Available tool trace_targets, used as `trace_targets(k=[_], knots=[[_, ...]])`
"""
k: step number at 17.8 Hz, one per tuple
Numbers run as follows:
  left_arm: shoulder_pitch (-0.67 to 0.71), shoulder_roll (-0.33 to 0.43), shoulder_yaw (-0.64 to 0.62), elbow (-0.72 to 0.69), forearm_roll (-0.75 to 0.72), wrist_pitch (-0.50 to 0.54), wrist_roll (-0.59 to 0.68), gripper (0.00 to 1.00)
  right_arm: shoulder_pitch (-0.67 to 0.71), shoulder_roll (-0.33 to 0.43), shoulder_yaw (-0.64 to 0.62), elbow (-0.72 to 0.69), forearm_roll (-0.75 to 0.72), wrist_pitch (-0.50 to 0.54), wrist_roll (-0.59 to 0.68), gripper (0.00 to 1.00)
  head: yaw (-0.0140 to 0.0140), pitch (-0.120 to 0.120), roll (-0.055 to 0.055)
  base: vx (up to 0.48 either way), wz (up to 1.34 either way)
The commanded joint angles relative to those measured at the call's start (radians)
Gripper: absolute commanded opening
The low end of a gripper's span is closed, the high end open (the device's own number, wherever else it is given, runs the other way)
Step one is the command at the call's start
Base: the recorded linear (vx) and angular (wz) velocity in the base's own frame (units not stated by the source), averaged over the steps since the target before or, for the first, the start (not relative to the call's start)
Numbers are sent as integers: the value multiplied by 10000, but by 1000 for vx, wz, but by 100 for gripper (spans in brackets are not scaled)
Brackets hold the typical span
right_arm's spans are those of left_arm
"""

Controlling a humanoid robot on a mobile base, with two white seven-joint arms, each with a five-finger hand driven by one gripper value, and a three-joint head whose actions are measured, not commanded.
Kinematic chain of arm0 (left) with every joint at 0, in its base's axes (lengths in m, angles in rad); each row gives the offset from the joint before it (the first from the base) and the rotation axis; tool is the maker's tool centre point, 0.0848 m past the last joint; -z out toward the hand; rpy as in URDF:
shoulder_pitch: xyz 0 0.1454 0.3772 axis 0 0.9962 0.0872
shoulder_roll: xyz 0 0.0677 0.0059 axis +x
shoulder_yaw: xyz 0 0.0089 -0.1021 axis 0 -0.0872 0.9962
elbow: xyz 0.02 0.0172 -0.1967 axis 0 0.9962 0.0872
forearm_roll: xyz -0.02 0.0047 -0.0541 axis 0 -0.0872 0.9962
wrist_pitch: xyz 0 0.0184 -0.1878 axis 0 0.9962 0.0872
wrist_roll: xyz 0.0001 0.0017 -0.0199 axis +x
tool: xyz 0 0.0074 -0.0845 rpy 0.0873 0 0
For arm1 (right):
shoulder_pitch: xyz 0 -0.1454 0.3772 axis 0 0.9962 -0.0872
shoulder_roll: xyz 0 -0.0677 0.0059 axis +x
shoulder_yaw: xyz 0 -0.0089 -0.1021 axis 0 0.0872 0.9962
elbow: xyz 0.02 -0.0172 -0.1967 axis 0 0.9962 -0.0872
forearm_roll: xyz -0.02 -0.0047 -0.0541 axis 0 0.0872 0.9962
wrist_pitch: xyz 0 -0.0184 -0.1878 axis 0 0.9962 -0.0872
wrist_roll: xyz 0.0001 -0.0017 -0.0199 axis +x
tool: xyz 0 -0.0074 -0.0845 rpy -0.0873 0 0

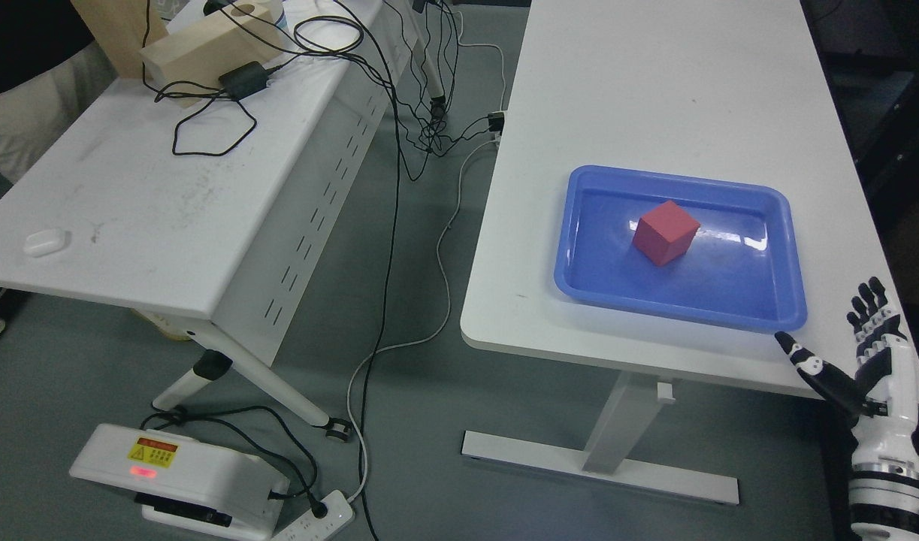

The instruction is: Pick pink block from left shelf to tray

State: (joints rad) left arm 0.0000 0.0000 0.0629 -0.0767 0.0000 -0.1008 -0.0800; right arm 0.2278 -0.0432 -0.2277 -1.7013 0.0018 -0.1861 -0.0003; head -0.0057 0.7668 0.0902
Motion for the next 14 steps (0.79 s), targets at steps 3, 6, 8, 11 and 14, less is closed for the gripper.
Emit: trace_targets(k=[3, 6, 8, 11, 14], knots=[[92, 174, 0, 0, -15, -4, 3, 100, 39, -58, -54, 1, -110, 50, 19, 100, 0, 0, 0, -90, -134], [92, 174, 0, 0, -15, -4, 3, 100, 39, -74, -54, -14, -110, 96, 19, 100, 0, 0, 0, -88, -146], [92, 174, 0, 0, -15, -4, 3, 100, 39, -74, -54, -14, -110, 112, 19, 100, 0, 0, 0, -94, -90], [92, 174, 0, 0, -15, -4, 3, 100, 39, -74, -39, 1, -110, 112, 34, 100, 0, 0, 0, -108, -65], [92, 174, 0, 0, -15, -4, 3, 100, 39, -89, -39, 1, -110, 97, 34, 100, 0, 0, 0, -104, -24]])
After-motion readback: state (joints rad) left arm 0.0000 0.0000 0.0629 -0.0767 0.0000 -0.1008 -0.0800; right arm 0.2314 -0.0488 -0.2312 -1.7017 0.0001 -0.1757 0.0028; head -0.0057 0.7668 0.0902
